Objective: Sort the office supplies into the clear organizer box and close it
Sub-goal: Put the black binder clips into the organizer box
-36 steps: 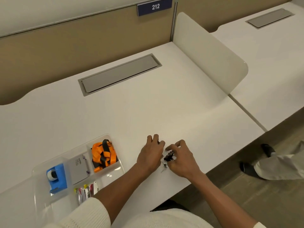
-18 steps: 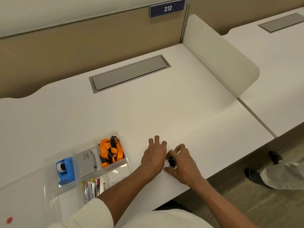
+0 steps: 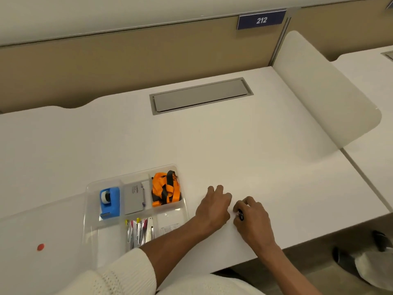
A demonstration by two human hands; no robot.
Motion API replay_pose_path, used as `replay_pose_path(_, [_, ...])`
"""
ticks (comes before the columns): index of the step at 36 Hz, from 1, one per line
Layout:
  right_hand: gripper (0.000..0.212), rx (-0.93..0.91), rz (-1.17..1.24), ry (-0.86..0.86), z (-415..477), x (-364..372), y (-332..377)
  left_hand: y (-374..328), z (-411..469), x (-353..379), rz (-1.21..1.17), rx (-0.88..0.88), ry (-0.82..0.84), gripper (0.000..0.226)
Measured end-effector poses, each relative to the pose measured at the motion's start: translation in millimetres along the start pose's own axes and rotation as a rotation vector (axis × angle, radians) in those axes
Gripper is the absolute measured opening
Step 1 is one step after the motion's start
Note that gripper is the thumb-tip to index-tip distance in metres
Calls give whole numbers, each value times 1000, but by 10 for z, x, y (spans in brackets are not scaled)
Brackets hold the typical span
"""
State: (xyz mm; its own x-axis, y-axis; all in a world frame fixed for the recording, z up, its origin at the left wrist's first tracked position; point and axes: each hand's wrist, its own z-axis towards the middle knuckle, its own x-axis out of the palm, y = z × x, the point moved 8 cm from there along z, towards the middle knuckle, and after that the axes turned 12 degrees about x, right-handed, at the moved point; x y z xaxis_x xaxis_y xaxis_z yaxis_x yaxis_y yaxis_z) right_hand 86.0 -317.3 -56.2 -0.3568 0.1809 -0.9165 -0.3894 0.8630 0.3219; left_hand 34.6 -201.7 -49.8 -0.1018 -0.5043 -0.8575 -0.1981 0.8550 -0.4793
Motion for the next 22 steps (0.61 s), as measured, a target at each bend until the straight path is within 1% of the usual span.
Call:
replay_pose_path(4, [17, 13, -44, 14, 1, 8, 11, 37, -63, -73, -162, -31, -83, 24])
replay_pose_path(9, [18, 42, -29, 55, 49, -7, 22, -73, -194, -345, -306, 14, -176, 21])
replay_pose_path(11, [16, 71, 26, 64, 85, -48, 31, -91, -300, -492, -318, 25, -212, 21])
replay_pose_path(16, [22, 184, 203, 132, 157, -227, 138, 32, -729, -910, -308, 15, -351, 21])
replay_pose_path(19, [20, 199, 301, 156, 123, -384, 342, 271, -1127, -1151, -308, -50, -461, 21])
replay_pose_path(22, [24, 144, 365, 197, 54, -496, 694, 612, -1620, -1313, -278, -152, -541, 22])
